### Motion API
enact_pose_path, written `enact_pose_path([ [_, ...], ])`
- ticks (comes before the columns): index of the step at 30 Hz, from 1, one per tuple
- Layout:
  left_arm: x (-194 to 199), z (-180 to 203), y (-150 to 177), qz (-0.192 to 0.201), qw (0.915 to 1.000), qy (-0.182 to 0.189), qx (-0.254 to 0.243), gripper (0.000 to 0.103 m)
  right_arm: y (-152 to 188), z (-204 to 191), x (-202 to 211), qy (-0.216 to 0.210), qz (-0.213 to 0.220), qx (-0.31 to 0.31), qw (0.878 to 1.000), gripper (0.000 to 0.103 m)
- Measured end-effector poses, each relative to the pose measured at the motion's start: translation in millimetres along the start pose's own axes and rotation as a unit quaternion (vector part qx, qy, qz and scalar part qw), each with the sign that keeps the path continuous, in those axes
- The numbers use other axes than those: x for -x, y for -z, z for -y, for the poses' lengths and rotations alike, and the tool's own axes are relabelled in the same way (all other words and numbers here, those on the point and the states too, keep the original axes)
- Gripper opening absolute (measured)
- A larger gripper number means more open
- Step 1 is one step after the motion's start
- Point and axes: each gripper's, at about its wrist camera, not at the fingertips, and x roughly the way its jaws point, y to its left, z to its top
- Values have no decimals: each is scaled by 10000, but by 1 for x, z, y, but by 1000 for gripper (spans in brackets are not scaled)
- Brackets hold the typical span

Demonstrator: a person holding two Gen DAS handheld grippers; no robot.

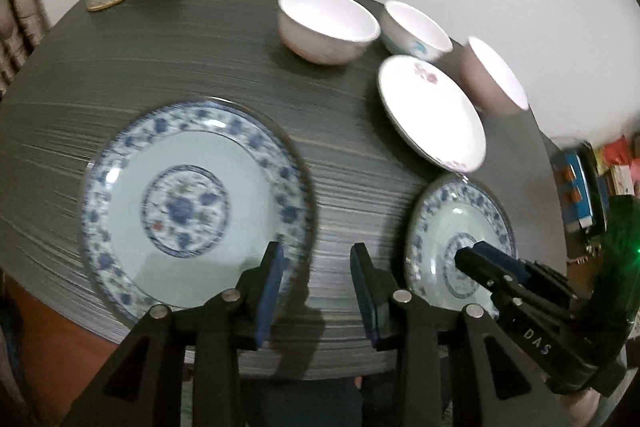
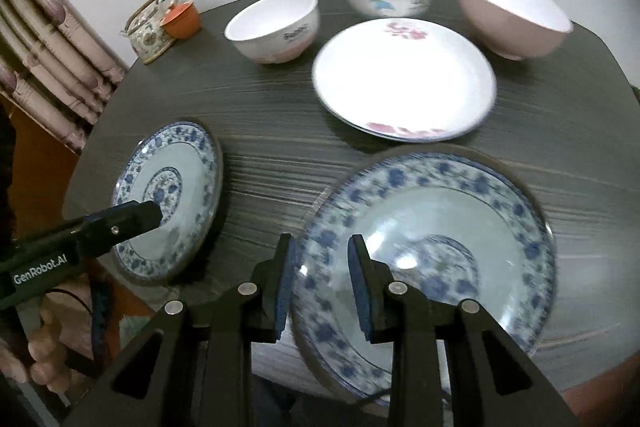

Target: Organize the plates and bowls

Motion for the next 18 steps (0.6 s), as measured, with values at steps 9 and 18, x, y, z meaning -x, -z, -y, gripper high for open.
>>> enact_pose_path([
  [9,-19,35,10,-180,9989,321,-283,35,20,54,24,146,103,-344,9992,27],
  [18,-27,63,17,-20,9972,-90,-741,48,34,100,50,507,228,-564,9969,31],
])
